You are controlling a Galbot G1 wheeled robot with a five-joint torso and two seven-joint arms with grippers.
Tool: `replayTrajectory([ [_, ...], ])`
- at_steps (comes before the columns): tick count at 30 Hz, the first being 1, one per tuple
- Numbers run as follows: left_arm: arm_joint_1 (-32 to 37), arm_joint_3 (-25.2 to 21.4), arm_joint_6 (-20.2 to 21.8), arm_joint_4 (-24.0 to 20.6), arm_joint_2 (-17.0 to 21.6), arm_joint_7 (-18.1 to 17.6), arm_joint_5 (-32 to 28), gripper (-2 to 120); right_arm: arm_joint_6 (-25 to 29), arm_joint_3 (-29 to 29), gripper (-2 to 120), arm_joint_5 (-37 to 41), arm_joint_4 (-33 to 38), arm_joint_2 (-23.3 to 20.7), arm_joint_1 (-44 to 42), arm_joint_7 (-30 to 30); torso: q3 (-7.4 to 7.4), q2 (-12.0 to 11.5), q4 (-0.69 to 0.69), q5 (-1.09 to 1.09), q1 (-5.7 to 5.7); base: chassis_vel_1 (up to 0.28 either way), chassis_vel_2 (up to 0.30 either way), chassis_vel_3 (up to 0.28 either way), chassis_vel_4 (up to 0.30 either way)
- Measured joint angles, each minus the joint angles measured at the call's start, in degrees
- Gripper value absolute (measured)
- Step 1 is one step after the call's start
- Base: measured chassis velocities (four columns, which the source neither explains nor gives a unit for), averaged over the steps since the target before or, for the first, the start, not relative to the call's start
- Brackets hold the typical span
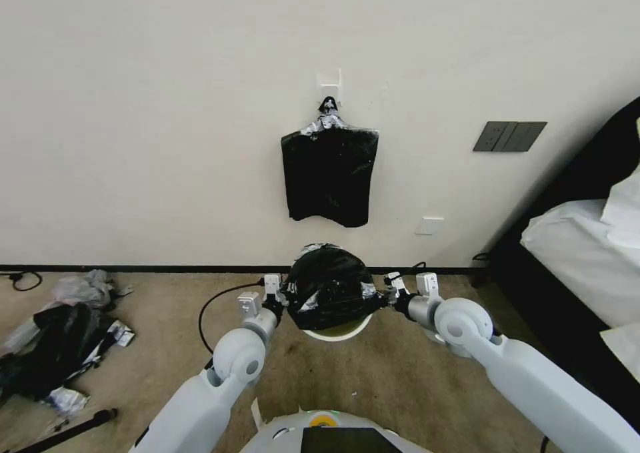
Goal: Place a trash bag onto the trash bin.
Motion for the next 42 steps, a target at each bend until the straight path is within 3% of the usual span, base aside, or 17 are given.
replayTrajectory([
  [10,-0.43,-0.09,0.87,-0.2,0.88,-0.48,-1.31,1,4.0,5.84,53,0.29,2.41,1.86,-1.58,6.41,0.0,0.0,0.01,0.0,0.0,0.0,0.0,0.0,0.0],
  [15,-0.9,0.02,1.1,0.32,1.42,-0.6,-1.65,1,5.39,11.3,73,-5.43,6.2,0.46,-4.99,4.89,0.0,0.0,-0.01,0.0,0.0,0.0,0.0,0.0,0.0],
  [16,-0.9,0.02,1.1,0.32,1.42,-0.6,-1.65,1,5.39,11.3,73,-5.43,6.2,0.46,-4.99,4.89,0.0,0.0,-0.01,0.0,0.0,0.0,0.0,0.0,0.0],
  [19,-1.46,0.35,1.44,0.86,1.69,-0.66,-1.84,1,7.38,13.84,88,-12.99,10.61,-1.32,-8.78,2.3,0.0,0.0,0.0,0.0,0.0,0.0,0.0,0.0,0.0],
  [23,-1.79,0.78,2.04,0.99,2.2,-0.55,-1.07,1,7.71,14.26,99,-14.85,16.26,-2.17,-11.11,0.3,0.0,0.0,-0.01,0.0,0.0,0.0,0.0,0.0,0.0],
  [27,-1.81,1.17,2.24,0.79,3.04,0.15,0.7,1,6.14,12.26,100,-12.8,20.67,-3.14,-11.21,-0.6,0.0,0.0,0.01,0.0,0.0,0.0,0.0,0.0,0.0],
  [31,-1.61,1.73,2.31,-0.03,4.48,2.04,4.06,1,2.65,6.28,100,-8.54,23.73,-4.44,-8.34,-0.64,0.0,0.0,0.01,-0.01,0.0,0.0,0.0,0.0,0.0],
  [36,-0.7,1.95,2.18,-1.1,5.66,4.0,7.77,1,1.34,0.58,100,-6.79,20.88,-5.13,-4.44,-0.62,0.0,0.0,0.01,0.01,0.0,0.0,0.0,0.0,0.0],
  [42,0.29,1.97,1.36,-1.69,6.2,5.6,11.23,1,1.32,-1.18,99,-5.97,18.84,-5.89,-3.12,-0.65,0.0,0.0,0.0,0.01,0.0,0.0,0.0,0.0,0.0],
])
